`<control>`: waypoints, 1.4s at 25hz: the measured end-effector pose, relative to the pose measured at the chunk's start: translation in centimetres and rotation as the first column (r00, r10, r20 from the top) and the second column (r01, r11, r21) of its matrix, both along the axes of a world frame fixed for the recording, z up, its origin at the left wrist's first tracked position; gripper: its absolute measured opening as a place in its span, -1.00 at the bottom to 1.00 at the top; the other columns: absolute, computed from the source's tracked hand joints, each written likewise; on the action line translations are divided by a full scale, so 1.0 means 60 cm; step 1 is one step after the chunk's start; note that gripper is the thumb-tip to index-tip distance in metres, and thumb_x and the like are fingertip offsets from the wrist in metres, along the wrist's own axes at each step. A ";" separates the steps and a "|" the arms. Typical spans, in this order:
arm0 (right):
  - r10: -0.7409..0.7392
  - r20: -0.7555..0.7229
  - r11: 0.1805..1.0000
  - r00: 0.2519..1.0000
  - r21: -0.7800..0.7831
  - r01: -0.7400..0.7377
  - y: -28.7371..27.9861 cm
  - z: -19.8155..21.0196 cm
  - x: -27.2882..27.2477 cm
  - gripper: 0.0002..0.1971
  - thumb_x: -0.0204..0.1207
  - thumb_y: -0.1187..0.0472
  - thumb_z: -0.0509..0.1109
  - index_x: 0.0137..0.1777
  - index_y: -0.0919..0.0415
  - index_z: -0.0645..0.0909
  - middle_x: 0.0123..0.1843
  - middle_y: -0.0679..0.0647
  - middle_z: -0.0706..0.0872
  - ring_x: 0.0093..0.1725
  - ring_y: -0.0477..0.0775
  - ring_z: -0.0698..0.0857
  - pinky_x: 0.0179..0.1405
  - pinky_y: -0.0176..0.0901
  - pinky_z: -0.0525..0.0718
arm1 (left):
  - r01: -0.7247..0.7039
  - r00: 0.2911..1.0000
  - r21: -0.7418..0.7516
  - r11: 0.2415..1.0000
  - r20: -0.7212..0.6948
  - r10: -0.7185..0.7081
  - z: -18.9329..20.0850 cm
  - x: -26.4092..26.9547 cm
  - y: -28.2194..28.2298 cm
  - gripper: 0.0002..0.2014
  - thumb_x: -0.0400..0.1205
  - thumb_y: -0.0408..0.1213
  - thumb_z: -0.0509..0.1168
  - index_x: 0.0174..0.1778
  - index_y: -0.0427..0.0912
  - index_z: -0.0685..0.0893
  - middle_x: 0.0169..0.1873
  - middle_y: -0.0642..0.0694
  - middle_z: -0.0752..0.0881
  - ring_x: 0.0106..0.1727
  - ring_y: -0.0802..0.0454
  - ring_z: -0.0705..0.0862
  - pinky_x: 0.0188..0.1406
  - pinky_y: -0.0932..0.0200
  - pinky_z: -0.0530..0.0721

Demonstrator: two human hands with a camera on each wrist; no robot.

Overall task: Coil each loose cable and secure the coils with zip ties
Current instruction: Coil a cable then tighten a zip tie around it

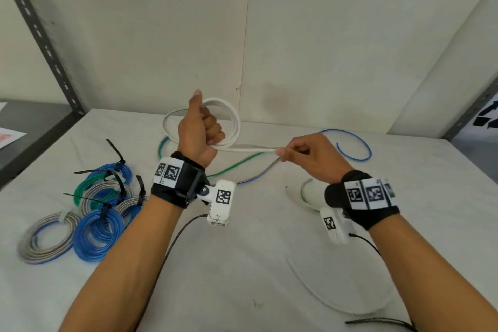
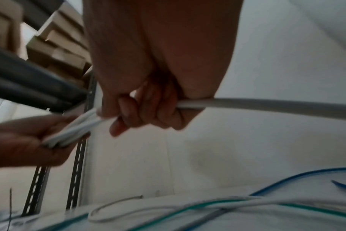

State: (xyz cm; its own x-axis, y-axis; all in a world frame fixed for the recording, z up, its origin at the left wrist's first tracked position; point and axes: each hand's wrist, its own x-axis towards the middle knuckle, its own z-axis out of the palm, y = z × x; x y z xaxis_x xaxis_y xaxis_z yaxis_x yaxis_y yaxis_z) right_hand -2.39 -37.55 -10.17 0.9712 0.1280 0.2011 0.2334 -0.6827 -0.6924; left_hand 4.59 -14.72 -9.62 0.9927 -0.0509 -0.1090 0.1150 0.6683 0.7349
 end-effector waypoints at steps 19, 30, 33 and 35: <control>-0.025 0.340 0.970 0.940 -0.219 0.105 0.152 -0.041 -0.008 -0.65 0.73 0.28 0.14 0.48 0.24 0.49 0.03 0.12 0.60 -0.17 0.21 0.66 -0.16 0.20 0.68 | 0.025 0.988 0.378 0.926 0.132 -0.081 -0.040 -0.037 -0.082 -0.61 0.72 0.03 0.28 -0.35 -0.10 0.45 -0.50 -0.01 0.44 -0.42 0.04 0.47 -0.36 0.14 0.46; 0.019 0.385 0.990 0.923 -0.137 0.037 0.119 -0.049 -0.020 -0.63 0.74 0.09 0.29 0.52 0.05 0.56 -0.10 -0.02 0.72 -0.20 0.06 0.68 -0.18 -0.01 0.68 | 0.196 0.977 0.016 0.981 0.081 -0.196 -0.031 -0.030 -0.065 -0.62 0.82 -0.20 0.15 -0.37 -0.07 0.44 -0.54 0.05 0.41 -0.55 0.15 0.42 -0.47 0.25 0.47; -0.069 0.291 0.989 0.954 0.147 0.027 0.091 -0.046 -0.024 -0.85 0.65 0.05 0.46 0.07 0.11 0.73 -0.40 0.00 0.68 -0.39 0.03 0.63 -0.30 -0.12 0.60 | 0.216 0.976 -0.182 0.959 0.080 -0.204 -0.028 -0.010 -0.050 -0.64 0.82 -0.16 0.11 -0.34 -0.06 0.34 -0.59 0.07 0.28 -0.59 0.15 0.28 -0.53 0.27 0.32; -0.125 0.259 0.970 0.958 0.235 0.063 0.077 -0.042 -0.022 -0.77 0.54 0.03 0.57 -0.14 0.16 0.66 -0.45 0.07 0.65 -0.45 0.02 0.58 -0.38 -0.14 0.53 | 0.244 0.968 -0.180 0.953 0.105 -0.228 -0.027 -0.012 -0.051 -0.62 0.83 -0.10 0.11 -0.34 -0.05 0.33 -0.62 0.09 0.24 -0.64 0.17 0.24 -0.58 0.28 0.28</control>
